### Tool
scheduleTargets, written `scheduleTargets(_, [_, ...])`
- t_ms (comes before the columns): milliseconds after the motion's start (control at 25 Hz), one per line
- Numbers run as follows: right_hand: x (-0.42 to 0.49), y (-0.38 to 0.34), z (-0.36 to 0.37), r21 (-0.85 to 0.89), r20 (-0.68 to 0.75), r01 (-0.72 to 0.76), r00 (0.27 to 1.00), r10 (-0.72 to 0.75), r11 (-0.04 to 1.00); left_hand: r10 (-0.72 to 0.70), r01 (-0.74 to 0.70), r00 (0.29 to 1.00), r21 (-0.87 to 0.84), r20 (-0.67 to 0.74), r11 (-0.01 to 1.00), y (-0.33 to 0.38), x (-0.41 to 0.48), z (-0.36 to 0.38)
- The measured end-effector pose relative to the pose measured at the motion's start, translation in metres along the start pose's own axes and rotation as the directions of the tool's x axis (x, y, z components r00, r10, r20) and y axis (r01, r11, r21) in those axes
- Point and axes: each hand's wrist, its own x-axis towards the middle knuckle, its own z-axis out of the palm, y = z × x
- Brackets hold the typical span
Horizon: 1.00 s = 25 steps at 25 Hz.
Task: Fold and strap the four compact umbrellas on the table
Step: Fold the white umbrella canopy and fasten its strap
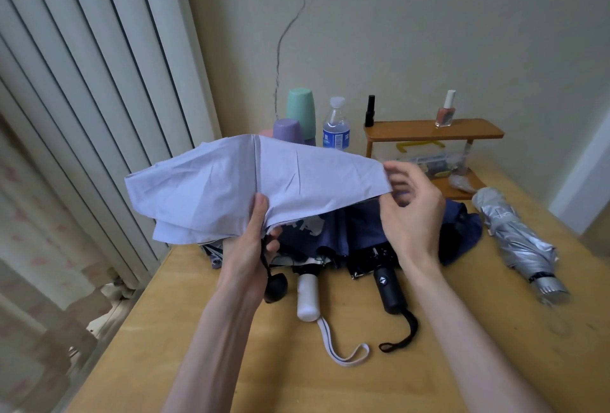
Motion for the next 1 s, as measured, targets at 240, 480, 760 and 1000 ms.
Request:
scheduleTargets(240, [0.000,-0.003,-0.006,0.001,-0.011,0.147,0.989,-0.147,0.989,0.002,-0.001,1.000,0.028,-0.022,1.000,-0.004,-0.006,0.009])
scheduleTargets(480, [0.005,-0.013,-0.007,0.035,0.081,0.077,0.993,-0.080,0.996,0.009,-0.010,0.999,0.024,0.045,1.000,0.000,-0.005,0.002])
scheduleTargets(760, [-0.005,-0.018,-0.001,-0.117,-0.061,0.252,0.964,-0.261,0.961,0.104,-0.105,0.991,0.001,0.079,0.995,0.000,-0.002,0.004])
scheduleTargets(1000, [0.011,-0.017,-0.017,-0.082,0.272,0.205,0.946,-0.176,0.975,0.009,-0.009,0.998,-0.001,0.066,1.000,0.008,0.005,-0.015])
